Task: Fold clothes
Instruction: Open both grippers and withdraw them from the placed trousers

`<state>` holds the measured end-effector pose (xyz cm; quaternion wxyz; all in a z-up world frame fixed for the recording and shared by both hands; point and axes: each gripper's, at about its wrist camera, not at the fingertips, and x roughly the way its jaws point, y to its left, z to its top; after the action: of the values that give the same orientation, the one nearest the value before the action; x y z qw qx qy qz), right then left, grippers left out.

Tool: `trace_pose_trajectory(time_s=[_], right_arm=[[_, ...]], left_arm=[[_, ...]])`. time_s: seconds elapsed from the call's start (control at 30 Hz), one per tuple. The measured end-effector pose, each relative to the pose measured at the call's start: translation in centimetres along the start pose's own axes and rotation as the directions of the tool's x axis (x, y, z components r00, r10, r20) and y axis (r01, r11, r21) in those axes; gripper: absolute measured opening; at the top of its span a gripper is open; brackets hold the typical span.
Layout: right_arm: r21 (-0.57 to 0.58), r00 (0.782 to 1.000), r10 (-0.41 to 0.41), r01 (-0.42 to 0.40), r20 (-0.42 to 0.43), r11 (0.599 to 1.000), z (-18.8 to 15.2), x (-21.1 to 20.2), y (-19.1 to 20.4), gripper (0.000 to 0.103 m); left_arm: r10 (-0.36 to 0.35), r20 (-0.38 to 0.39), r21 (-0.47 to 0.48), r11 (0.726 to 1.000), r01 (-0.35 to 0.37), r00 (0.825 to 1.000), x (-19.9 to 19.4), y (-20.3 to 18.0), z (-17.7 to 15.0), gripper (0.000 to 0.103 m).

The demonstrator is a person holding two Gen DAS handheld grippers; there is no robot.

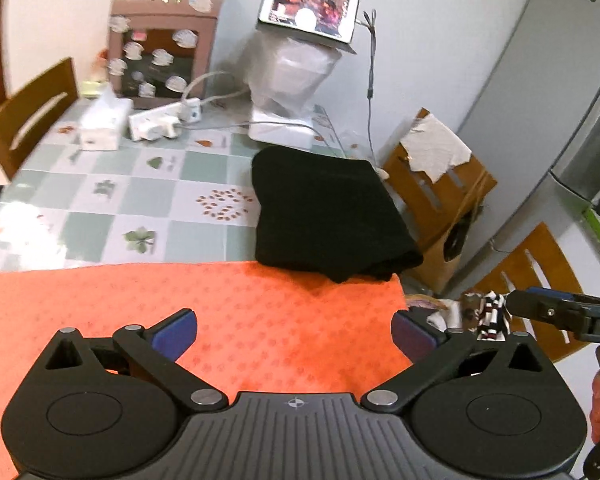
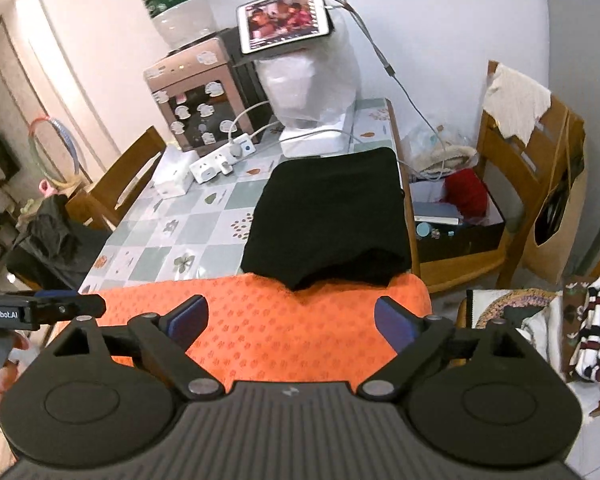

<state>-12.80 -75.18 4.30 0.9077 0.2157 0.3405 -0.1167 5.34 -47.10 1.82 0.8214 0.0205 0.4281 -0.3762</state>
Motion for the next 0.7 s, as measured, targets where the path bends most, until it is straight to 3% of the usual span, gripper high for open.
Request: trace_pose_trajectory(time_s=[0.13,0.43,0.7], right_arm=[[-0.050,1.000,-0.002,0.004,0.027,0.999,-1.6,-1.8,1.2,0.099],[-0.108,0.999,-0.011,0.017,0.052,0.994,-7.0,-3.4,2.4,0.103],[-0.135,0.995,-0.091,0.096,0.044,0.986,-12.1,-2.9,3.2,0.103]], left_arm=[[0.091,0.027,-0.005,0.996,-0.091,0.995,-2.1,-1.2,-2.6,0.103],[0.194,0.030,-0.036,0.980,-0.193,0.980,-3.6,-3.2,-9.2,0.103],[0.250,0.066,0.059,0.965,-0.254,0.966,-2.7,-5.3,-13.7,0.103]])
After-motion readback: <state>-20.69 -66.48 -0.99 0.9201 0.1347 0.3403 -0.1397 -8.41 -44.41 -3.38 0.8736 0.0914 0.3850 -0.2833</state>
